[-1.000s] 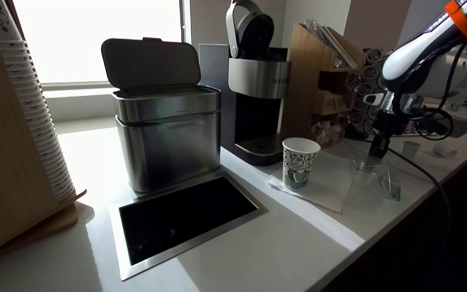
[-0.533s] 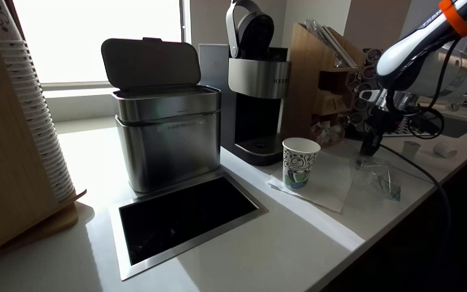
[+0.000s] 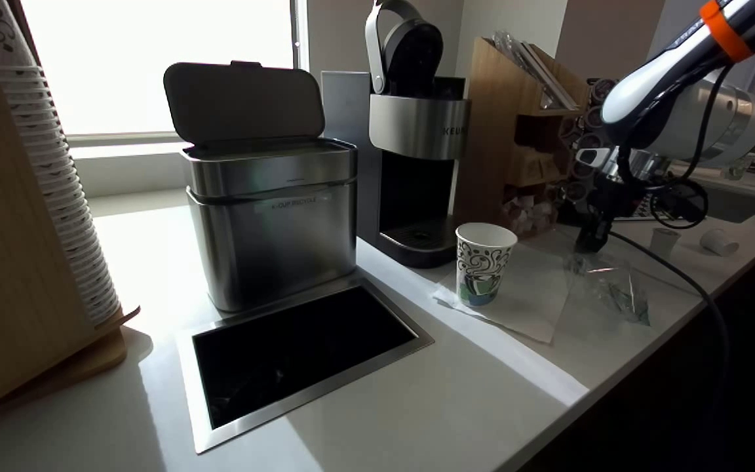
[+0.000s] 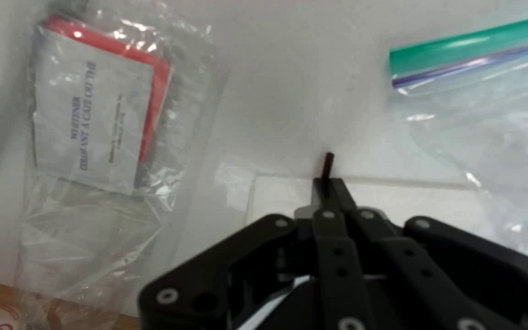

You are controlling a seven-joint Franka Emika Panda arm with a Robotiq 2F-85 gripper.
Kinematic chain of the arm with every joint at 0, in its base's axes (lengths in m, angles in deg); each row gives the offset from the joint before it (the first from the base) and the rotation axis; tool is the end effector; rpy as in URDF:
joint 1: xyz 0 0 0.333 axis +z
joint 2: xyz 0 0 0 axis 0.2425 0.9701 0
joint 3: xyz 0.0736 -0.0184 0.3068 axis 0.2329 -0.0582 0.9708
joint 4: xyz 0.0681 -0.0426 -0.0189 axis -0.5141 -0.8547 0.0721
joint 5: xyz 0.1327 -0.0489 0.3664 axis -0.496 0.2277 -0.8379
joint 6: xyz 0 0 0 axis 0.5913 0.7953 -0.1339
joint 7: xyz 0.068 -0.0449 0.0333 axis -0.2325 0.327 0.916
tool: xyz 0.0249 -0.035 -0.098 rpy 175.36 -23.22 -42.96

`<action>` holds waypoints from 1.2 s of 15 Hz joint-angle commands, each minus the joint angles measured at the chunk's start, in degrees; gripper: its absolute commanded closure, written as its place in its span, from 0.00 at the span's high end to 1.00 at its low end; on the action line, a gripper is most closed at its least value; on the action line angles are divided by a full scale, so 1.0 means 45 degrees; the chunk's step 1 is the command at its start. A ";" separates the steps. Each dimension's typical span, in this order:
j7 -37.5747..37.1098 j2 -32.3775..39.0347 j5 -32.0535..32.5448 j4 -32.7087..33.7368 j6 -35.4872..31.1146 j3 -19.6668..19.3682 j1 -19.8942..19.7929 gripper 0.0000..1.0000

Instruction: Put the black straw in the coffee cup on the left.

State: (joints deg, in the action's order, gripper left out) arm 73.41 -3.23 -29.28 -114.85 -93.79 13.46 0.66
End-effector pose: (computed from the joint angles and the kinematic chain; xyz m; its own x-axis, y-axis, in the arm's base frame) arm 0.4940 -0.1628 0.2586 0.8661 0.4582 0.1999 0.4784 -0.8757 -0.0656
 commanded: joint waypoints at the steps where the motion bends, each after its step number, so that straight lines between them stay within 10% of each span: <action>1: 0.0435 0.0170 -0.0294 -0.0032 -0.0272 0.0138 -0.0218 0.00; 18: 0.1317 -0.0630 -0.1208 -0.0709 -0.0516 0.0141 -0.0255 0.00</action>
State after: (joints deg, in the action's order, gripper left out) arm 77.38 -5.27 -32.96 -116.47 -95.60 13.87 -0.20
